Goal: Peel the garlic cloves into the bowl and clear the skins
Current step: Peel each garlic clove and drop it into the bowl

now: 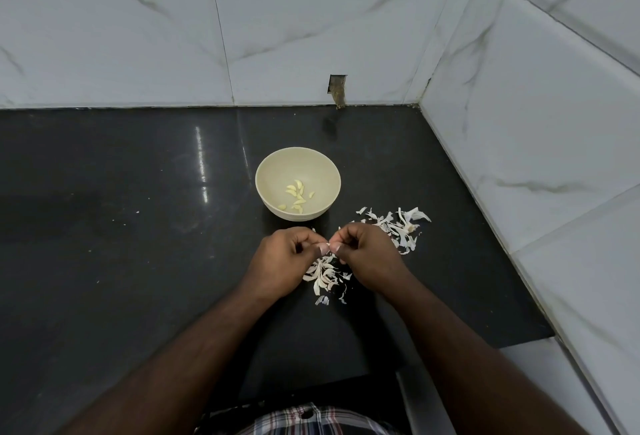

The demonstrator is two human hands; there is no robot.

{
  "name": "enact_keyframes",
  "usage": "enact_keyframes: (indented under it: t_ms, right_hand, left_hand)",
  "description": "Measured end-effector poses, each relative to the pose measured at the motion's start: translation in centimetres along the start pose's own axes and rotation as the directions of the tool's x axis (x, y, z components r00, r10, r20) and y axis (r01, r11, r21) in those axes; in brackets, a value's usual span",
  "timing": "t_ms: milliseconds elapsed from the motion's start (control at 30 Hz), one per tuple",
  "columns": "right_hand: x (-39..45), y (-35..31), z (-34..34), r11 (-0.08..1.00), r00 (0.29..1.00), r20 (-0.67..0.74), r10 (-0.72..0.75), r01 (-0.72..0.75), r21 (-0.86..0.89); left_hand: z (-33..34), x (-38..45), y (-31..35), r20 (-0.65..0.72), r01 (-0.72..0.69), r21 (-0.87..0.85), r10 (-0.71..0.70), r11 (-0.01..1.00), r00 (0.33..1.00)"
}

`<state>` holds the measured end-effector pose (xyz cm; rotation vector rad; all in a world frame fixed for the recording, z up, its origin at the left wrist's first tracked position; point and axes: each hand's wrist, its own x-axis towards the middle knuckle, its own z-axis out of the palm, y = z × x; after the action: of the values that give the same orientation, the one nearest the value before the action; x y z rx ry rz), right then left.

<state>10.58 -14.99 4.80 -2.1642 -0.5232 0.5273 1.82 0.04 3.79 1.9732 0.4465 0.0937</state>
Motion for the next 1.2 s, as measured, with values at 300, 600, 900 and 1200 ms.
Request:
enact_keyframes:
  t_ms: [300, 600, 900, 1200]
  right_hand:
    - [-0.6, -0.7, 0.0, 0.931, 0.981, 0.042, 0.188, -0.192, 0.311]
    - [-0.7, -0.7, 0.8, 0.998, 0.984, -0.17, -0.046, 0.051, 0.025]
    - [-0.7, -0.7, -0.1, 0.952, 0.997, -0.007, -0.079, 0.077, 0.297]
    - [0.0, 0.0, -0.2, 0.976, 1.0, -0.018, 0.008, -0.004, 0.218]
  left_hand:
    - [0.2, -0.7, 0.2, -0.065, -0.213, 0.172, 0.227, 0.962, 0.972]
    - [0.1, -0.2, 1.1, 0.031, 0.111, -0.107, -0.108, 0.988, 0.994]
    - [0.1, -0.1, 0.6, 0.081, 0.188, -0.319, -0.171, 0.929, 0.982]
    - [-0.1, 0.1, 0.3, 0.01, 0.067, -0.165, -0.066, 0.984, 0.998]
